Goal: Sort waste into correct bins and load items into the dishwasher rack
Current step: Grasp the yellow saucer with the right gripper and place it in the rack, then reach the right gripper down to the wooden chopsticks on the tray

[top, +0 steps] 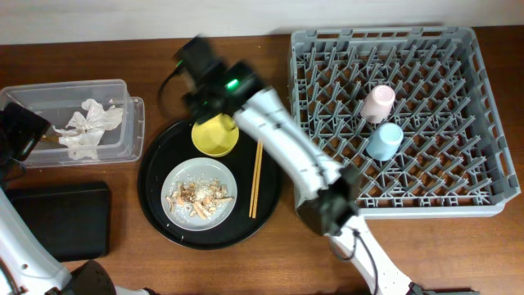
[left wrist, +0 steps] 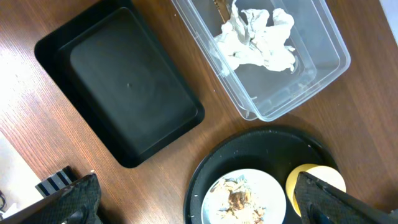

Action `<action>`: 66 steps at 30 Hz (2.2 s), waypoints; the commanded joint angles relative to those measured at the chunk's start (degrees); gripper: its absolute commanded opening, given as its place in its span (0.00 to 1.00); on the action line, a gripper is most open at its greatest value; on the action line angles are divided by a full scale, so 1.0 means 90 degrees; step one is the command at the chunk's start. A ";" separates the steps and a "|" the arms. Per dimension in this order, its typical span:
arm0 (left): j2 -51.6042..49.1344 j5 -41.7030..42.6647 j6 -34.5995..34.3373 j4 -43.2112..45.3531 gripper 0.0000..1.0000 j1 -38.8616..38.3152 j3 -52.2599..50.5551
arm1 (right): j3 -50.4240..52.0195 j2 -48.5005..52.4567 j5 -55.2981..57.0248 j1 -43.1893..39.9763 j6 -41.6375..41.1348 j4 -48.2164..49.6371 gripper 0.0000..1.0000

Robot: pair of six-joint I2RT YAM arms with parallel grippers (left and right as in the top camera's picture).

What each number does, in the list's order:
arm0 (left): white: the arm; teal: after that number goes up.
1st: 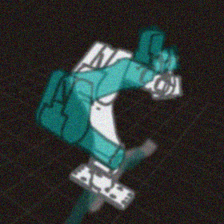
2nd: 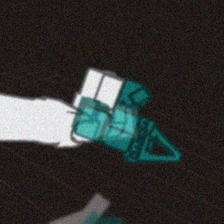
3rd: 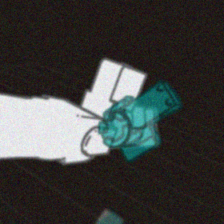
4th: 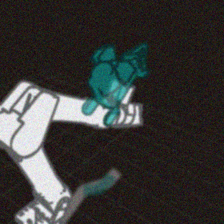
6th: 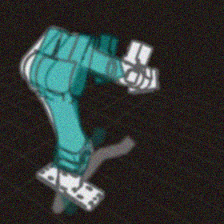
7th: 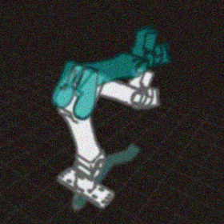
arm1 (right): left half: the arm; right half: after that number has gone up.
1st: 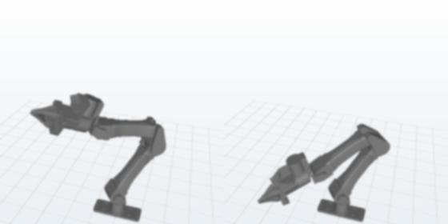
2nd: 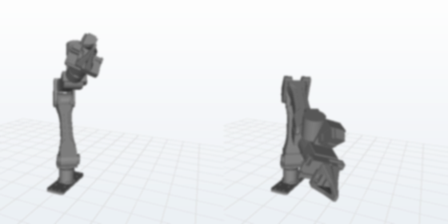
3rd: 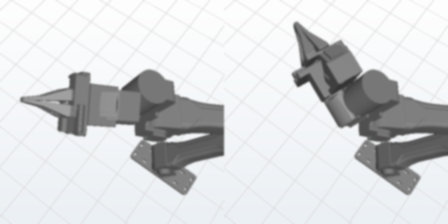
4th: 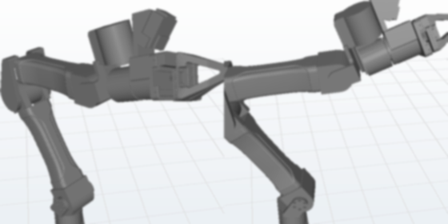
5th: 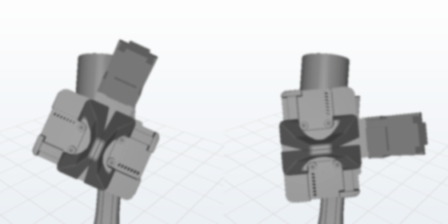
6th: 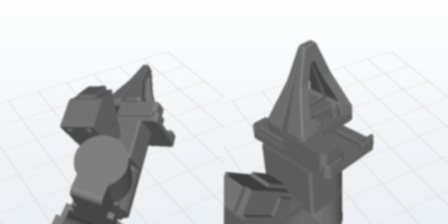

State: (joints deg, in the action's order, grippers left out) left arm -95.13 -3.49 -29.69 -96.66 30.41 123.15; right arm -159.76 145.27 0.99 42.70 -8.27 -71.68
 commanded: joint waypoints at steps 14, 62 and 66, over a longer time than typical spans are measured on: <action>0.0036 -0.0049 -0.0053 -0.0005 0.99 0.0027 0.0010 | 0.0168 0.1015 0.1656 0.0865 -0.0772 0.0372 0.04; 0.0036 -0.0049 -0.0053 -0.0005 0.99 0.0027 0.0010 | -0.0600 -0.0143 -0.1158 -0.5289 -0.0182 -0.0313 0.13; 0.0036 -0.0049 -0.0053 -0.0005 0.99 0.0027 0.0010 | -0.0600 0.0753 -0.1146 -0.5338 -0.0180 -0.0274 0.11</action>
State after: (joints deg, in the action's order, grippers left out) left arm -95.13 -3.46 -29.69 -96.66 30.41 123.15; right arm -164.99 151.15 -10.33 -4.86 -9.28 -74.13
